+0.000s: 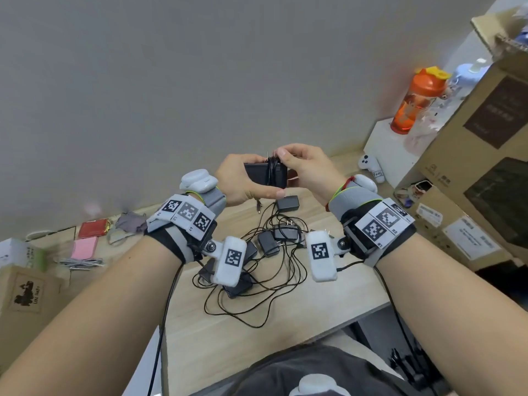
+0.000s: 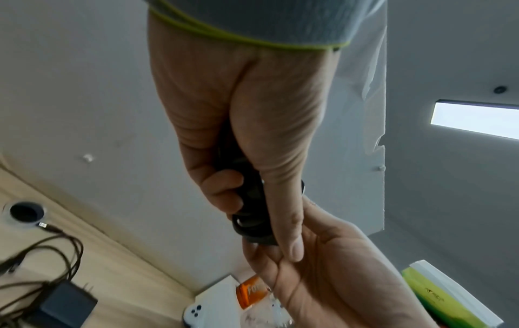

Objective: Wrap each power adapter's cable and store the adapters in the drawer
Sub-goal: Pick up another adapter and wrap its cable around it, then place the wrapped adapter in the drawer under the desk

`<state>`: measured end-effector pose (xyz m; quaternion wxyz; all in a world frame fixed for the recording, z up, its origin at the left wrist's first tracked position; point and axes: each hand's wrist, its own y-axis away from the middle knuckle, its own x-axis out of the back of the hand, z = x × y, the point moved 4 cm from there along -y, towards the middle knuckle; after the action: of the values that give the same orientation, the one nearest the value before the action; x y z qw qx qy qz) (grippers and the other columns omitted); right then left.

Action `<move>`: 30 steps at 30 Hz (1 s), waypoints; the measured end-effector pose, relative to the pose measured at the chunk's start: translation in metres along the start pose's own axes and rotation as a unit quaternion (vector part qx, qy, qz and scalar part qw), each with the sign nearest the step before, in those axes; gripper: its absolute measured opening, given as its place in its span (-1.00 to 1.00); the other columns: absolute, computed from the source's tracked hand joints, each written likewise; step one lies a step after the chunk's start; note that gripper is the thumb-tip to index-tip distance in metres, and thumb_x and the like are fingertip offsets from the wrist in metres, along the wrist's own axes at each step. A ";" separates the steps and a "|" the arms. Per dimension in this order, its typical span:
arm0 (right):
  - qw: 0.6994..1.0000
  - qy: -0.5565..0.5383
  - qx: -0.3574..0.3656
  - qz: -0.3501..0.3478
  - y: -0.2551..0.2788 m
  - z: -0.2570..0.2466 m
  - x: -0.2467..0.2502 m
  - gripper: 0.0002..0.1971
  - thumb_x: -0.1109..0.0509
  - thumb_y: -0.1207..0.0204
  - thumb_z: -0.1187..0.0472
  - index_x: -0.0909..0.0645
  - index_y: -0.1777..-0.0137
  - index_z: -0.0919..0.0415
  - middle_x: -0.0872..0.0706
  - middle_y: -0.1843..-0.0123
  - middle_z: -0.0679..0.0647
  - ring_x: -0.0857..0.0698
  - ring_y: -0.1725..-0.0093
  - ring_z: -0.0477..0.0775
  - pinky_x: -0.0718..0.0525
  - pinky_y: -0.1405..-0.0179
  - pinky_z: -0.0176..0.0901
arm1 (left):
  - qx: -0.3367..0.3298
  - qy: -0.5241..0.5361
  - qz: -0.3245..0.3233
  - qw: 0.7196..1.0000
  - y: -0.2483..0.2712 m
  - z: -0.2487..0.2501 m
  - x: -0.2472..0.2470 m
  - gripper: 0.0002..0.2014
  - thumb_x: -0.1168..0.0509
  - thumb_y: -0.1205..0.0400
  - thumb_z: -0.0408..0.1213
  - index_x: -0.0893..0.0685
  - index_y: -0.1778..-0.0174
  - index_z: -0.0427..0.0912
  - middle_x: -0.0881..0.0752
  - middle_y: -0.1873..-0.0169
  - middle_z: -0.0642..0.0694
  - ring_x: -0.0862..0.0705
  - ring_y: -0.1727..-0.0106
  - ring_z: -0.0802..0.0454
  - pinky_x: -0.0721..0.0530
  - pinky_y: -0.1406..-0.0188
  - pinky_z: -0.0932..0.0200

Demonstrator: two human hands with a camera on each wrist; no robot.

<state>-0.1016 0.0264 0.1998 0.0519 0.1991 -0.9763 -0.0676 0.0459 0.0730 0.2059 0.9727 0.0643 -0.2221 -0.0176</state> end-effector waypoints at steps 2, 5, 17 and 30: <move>0.999 -0.010 -0.027 0.016 0.005 0.014 0.009 -0.79 -0.29 -0.72 0.14 -0.64 -0.14 0.28 -0.69 0.05 0.20 -0.64 0.18 0.20 -0.72 -0.01 0.23 | 0.010 0.006 -0.024 1.000 -0.005 -0.008 -0.014 -0.44 -0.76 -0.15 -0.09 -0.79 -0.05 -0.09 -0.79 0.29 0.01 -0.69 0.35 0.15 -0.66 0.29 0.17; 0.997 -0.023 -0.062 0.027 0.015 0.032 0.018 -0.77 -0.32 -0.70 0.11 -0.63 -0.03 0.30 -0.69 0.18 0.16 -0.65 0.36 0.05 -0.71 0.20 -0.03 | 0.010 0.009 -0.052 0.999 -0.003 -0.015 -0.034 -0.51 -0.76 -0.17 -0.14 -0.81 -0.01 -0.05 -0.81 0.26 -0.04 -0.68 0.34 0.15 -0.69 0.26 0.14; 0.981 -0.027 -0.128 0.141 0.048 0.076 0.068 -0.74 -0.27 -0.72 0.06 -0.43 0.18 0.14 -0.57 0.34 0.08 -0.61 0.56 -0.08 -0.57 0.54 -0.22 | 0.012 -0.006 -0.132 0.991 -0.003 -0.012 -0.105 -0.52 -0.73 -0.20 -0.04 -0.80 0.03 -0.13 -0.81 0.18 -0.28 -0.67 0.30 0.09 -0.61 0.31 0.20; 0.973 -0.021 -0.214 0.081 0.102 0.163 0.169 -0.78 -0.51 -0.53 0.26 -0.66 -0.15 0.23 -0.74 -0.19 0.28 -0.78 -0.10 0.26 -0.79 -0.09 0.16 | 0.158 0.090 -0.131 0.975 -0.004 -0.043 -0.236 -0.57 -0.53 -0.52 -0.40 -0.58 -0.27 -0.34 -0.71 0.09 -0.28 -0.76 0.32 -0.12 -0.78 0.31 0.18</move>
<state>-0.3156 0.0705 0.0673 0.0780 0.1024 -0.9529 -0.2748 -0.1483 0.0887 0.0656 0.9553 0.2475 -0.1238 -0.1039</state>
